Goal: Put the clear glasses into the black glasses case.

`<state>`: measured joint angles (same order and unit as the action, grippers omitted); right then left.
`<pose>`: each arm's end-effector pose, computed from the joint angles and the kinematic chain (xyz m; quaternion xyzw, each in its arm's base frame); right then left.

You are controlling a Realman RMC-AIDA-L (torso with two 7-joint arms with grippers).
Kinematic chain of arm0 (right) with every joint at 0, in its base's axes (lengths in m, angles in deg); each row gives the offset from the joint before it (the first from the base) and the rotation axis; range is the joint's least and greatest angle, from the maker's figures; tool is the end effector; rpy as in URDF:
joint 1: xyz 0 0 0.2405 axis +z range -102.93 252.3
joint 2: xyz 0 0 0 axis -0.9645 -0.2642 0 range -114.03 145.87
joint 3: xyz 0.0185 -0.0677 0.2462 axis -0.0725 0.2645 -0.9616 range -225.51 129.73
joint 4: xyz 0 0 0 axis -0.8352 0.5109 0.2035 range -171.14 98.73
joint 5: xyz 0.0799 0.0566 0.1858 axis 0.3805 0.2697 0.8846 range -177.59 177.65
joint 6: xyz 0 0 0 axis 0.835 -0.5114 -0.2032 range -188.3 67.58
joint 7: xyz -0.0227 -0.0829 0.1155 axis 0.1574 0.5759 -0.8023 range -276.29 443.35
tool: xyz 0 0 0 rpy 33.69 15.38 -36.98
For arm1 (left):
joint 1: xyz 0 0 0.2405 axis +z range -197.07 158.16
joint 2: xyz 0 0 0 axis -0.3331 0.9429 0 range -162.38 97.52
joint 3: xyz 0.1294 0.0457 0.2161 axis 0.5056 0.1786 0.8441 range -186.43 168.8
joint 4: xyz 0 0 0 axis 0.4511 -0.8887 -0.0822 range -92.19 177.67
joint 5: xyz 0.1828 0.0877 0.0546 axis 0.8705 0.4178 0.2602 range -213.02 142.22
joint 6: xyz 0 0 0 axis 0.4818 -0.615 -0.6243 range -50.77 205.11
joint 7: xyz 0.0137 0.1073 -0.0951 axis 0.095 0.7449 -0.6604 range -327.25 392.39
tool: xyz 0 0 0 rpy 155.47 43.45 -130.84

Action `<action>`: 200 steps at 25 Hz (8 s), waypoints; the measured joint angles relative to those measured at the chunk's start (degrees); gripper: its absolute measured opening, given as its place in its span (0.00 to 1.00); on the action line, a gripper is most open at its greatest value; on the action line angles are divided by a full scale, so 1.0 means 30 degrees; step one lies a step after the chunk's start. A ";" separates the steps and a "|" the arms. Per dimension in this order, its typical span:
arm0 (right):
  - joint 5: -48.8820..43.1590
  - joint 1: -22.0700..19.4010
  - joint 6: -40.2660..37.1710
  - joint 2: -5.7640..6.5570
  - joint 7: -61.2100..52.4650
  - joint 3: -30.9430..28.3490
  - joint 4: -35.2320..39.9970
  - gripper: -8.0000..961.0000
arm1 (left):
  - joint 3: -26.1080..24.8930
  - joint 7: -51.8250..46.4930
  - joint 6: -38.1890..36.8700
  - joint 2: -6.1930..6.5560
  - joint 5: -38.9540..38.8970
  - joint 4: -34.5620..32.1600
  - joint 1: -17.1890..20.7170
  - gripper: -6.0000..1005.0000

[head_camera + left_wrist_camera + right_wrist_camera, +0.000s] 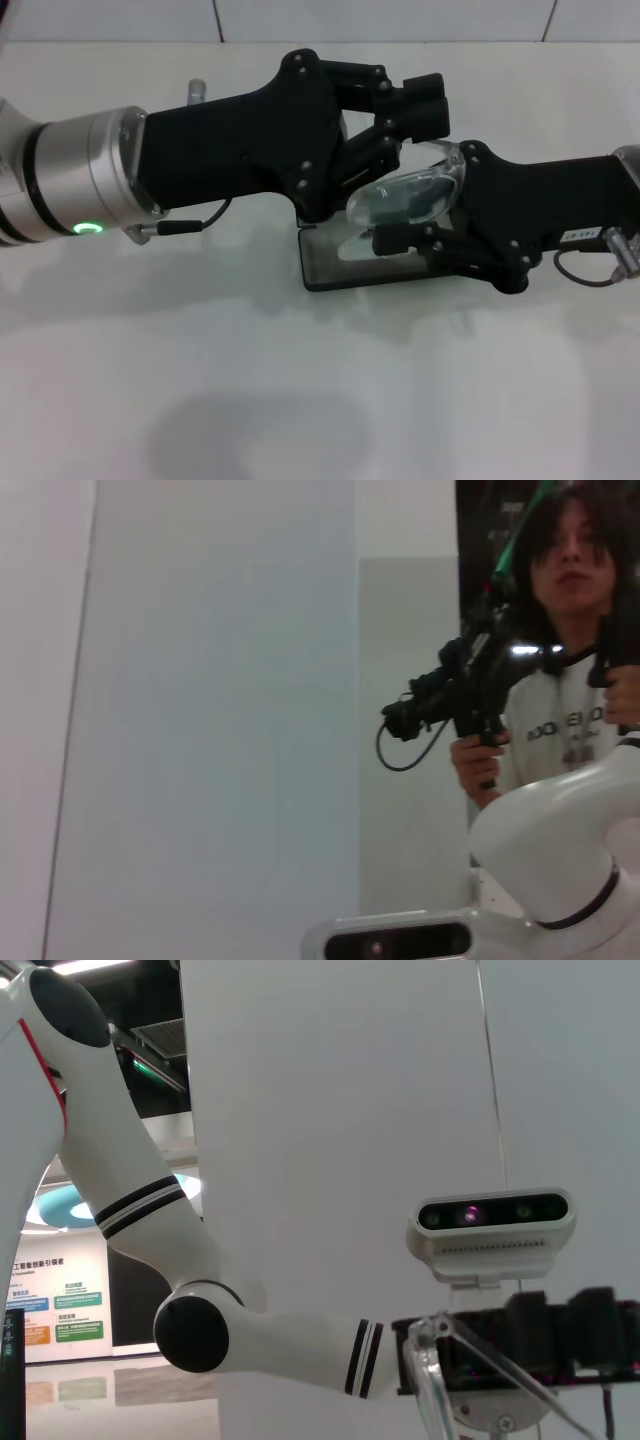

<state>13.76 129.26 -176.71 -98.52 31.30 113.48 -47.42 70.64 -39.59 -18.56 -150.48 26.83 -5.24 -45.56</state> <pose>0.1563 0.3218 -0.0074 0.9051 0.0191 -0.4144 0.0929 -0.1369 0.3010 0.0025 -0.8753 -0.0066 -0.4835 0.0097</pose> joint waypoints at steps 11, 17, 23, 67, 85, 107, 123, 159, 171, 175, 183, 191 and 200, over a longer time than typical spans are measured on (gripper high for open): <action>0.0034 -0.0001 -0.0004 0.0064 0.0201 0.0004 0.0017 0.13 | -0.0759 0.0014 -0.0166 -0.0190 0.0133 0.0231 -0.0231 0.13; 0.0034 -0.0025 -0.0007 0.0062 0.0238 0.0015 0.0017 0.13 | -0.1976 0.0121 -0.0237 -0.0466 -0.0045 0.1511 -0.0563 0.13; 0.0034 -0.0033 -0.0007 0.0062 0.0242 -0.0001 0.0017 0.13 | -0.1809 0.0100 -0.0560 -0.0380 0.0916 0.1719 -0.1192 0.13; 0.0522 -0.0584 -0.0233 0.0179 0.0922 0.0000 0.0018 0.13 | -0.5278 0.1045 -0.0958 -0.0525 -0.0349 0.4280 -0.0822 0.10; 0.0717 -0.0558 -0.2252 0.0432 0.3372 0.0118 0.0011 0.13 | -0.5791 -0.0834 0.5674 -0.0508 -0.2102 0.6103 -0.1620 0.08; 0.0940 -0.0255 -0.1320 0.0305 0.3787 -0.0008 -0.0027 0.13 | -0.5803 -0.4032 -0.0118 -0.0349 0.1436 0.5692 -0.3507 0.08; 0.1318 -0.0459 -0.1282 0.0353 0.3984 -0.0001 0.0018 0.13 | -0.5822 -0.3777 -0.3483 -0.0309 0.2109 0.4981 -0.3324 0.07; 0.1342 -0.0666 -0.1483 0.0213 0.4432 -0.0001 0.0047 0.13 | -0.4561 -0.3677 -0.5067 -0.0048 0.1981 0.4979 -0.4074 0.08; 0.1341 -0.0708 -0.1503 0.0208 0.4475 -0.0001 0.0076 0.13 | -0.4248 -0.3540 -0.5759 -0.0023 0.2687 0.4979 -0.4256 0.07; 0.1353 -0.0707 -0.1503 0.0207 0.4483 -0.0001 0.0074 0.13 | -0.4249 -0.3518 -0.5881 -0.0025 0.3025 0.4977 -0.4334 0.07; 0.1497 -0.0748 -0.1501 0.0206 0.4491 0.0000 0.0075 0.13 | -0.4322 -0.3232 -0.5958 -0.0074 0.3158 0.4949 -0.4306 0.07; 0.1611 -0.0948 -0.1501 0.0207 0.4492 0.0000 0.0077 0.13 | -0.5933 -0.2692 -0.5926 0.0036 0.2922 0.4958 -0.3748 0.07; 0.1681 -0.0432 -0.1160 0.0459 0.2056 0.0129 -0.0586 0.13 | -1.0293 -0.2915 -0.5960 0.0889 0.2840 0.4951 -0.2257 0.07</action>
<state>18.81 127.97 -180.19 -97.14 37.47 113.86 -49.17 39.76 -48.33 -36.44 -147.81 35.35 9.61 -52.33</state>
